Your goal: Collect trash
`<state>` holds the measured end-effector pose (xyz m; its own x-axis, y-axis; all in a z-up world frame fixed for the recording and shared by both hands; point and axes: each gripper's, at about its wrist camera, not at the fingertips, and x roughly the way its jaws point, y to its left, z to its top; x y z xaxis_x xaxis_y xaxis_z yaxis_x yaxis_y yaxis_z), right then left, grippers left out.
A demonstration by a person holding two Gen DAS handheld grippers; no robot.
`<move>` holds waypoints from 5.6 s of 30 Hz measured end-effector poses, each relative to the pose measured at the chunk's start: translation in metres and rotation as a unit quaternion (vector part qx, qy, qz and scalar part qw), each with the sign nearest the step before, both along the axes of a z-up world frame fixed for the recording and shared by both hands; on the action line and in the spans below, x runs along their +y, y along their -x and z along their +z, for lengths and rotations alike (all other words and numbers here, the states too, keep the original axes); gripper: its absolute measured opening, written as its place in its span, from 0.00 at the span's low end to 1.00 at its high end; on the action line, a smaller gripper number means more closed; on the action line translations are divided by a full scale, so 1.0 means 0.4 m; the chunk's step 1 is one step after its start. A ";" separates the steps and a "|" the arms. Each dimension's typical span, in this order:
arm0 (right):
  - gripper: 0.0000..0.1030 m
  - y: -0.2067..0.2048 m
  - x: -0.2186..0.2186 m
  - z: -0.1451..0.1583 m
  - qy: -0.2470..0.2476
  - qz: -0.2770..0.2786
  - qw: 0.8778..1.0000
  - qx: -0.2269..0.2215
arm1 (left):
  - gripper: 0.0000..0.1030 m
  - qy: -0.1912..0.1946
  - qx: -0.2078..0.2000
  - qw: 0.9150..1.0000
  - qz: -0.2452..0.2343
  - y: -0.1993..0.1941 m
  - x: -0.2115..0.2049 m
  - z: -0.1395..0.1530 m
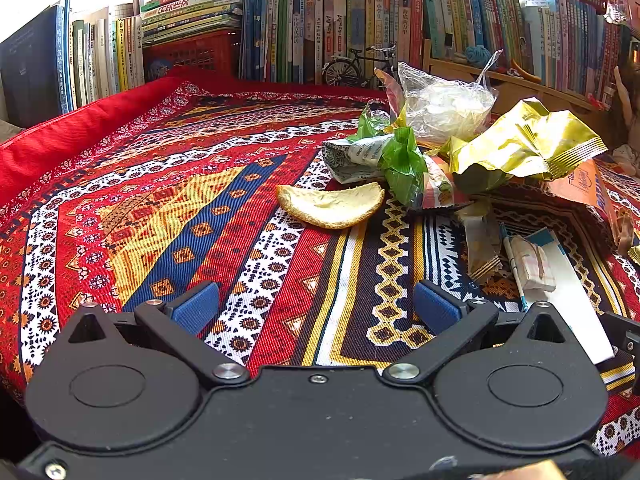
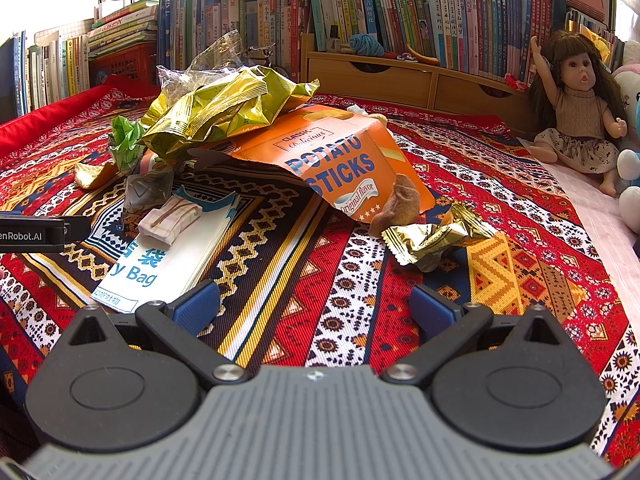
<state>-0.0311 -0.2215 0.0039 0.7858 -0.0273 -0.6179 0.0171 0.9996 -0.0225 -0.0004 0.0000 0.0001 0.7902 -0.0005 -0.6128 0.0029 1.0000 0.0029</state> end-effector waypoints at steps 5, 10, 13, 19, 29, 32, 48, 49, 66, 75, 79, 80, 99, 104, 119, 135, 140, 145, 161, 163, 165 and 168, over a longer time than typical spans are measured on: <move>1.00 -0.001 0.000 -0.001 -0.001 -0.002 1.000 -0.001 | 1.00 0.000 0.000 1.000 0.000 -0.001 0.000 0.000; 1.00 -0.001 0.003 -0.006 -0.003 -0.005 1.000 -0.001 | 1.00 0.001 -0.002 1.000 -0.002 -0.003 -0.001 0.001; 1.00 0.000 0.002 0.002 -0.003 -0.007 1.000 0.000 | 1.00 0.000 -0.001 1.000 -0.002 -0.004 -0.001 0.001; 1.00 -0.009 0.003 0.000 -0.004 -0.010 1.000 0.005 | 1.00 0.000 0.008 1.000 -0.005 -0.007 0.007 0.008; 1.00 0.033 -0.005 0.022 -0.043 0.015 0.999 -0.027 | 0.96 0.021 0.006 0.999 -0.045 -0.006 0.019 0.020; 0.99 0.054 0.015 0.040 -0.050 0.049 0.996 -0.051 | 0.85 0.052 -0.001 0.997 -0.062 0.002 0.023 0.035; 0.91 0.028 0.168 0.013 -0.041 0.138 0.989 -0.045 | 0.51 0.178 0.055 0.977 -0.107 -0.097 -0.051 0.041; 0.88 0.025 0.170 0.011 -0.040 0.135 0.989 -0.044 | 0.45 0.175 0.053 0.978 -0.105 -0.103 -0.059 0.040; 0.58 0.086 0.108 0.026 -0.009 0.130 0.991 -0.028 | 0.09 0.164 0.044 0.977 -0.130 0.000 -0.013 0.076; 0.83 0.125 0.051 0.077 -0.037 0.138 0.989 -0.032 | 0.13 0.133 0.020 0.981 -0.141 0.061 0.006 0.091; 0.78 0.093 0.053 0.092 -0.064 0.113 0.990 -0.051 | 0.34 0.117 0.012 0.983 -0.141 0.066 0.000 0.085; 0.71 0.080 0.056 0.091 -0.067 0.108 0.990 -0.052 | 0.39 0.113 0.009 0.983 -0.142 0.068 -0.001 0.083; 0.28 0.005 0.128 0.034 -0.036 0.097 0.994 -0.034 | 0.16 0.119 0.001 0.982 -0.149 0.059 -0.017 0.036; 0.28 0.045 0.122 0.055 -0.040 0.114 0.991 -0.050 | 0.12 0.098 -0.028 0.982 -0.159 0.110 -0.008 0.067; 0.28 0.315 0.164 0.058 -0.092 0.224 0.970 -0.031 | 0.12 0.119 0.021 0.980 -0.156 0.430 0.096 0.084; 0.29 0.403 0.193 -0.231 -0.133 0.193 0.963 0.134 | 0.12 0.119 0.241 0.960 -0.080 0.487 0.086 -0.294; 0.30 0.368 0.183 -0.321 -0.150 0.165 0.958 0.180 | 0.13 0.096 0.279 0.954 -0.052 0.462 0.083 -0.384; 0.31 0.349 0.187 -0.393 -0.159 0.153 0.954 0.203 | 0.13 0.095 0.301 0.948 -0.044 0.437 0.082 -0.440; 0.55 0.321 0.201 -0.428 -0.164 0.143 0.953 0.212 | 0.46 0.079 0.312 0.946 -0.040 0.406 0.056 -0.473; 0.56 0.323 0.198 -0.424 -0.164 0.142 0.953 0.211 | 0.48 0.076 0.311 0.947 -0.037 0.406 0.053 -0.462; 0.57 0.326 0.195 -0.420 -0.164 0.142 0.953 0.210 | 0.50 0.077 0.310 0.947 -0.036 0.404 0.056 -0.461; 0.58 0.326 0.194 -0.414 -0.163 0.141 0.954 0.207 | 0.51 0.079 0.309 0.947 -0.035 0.403 0.060 -0.452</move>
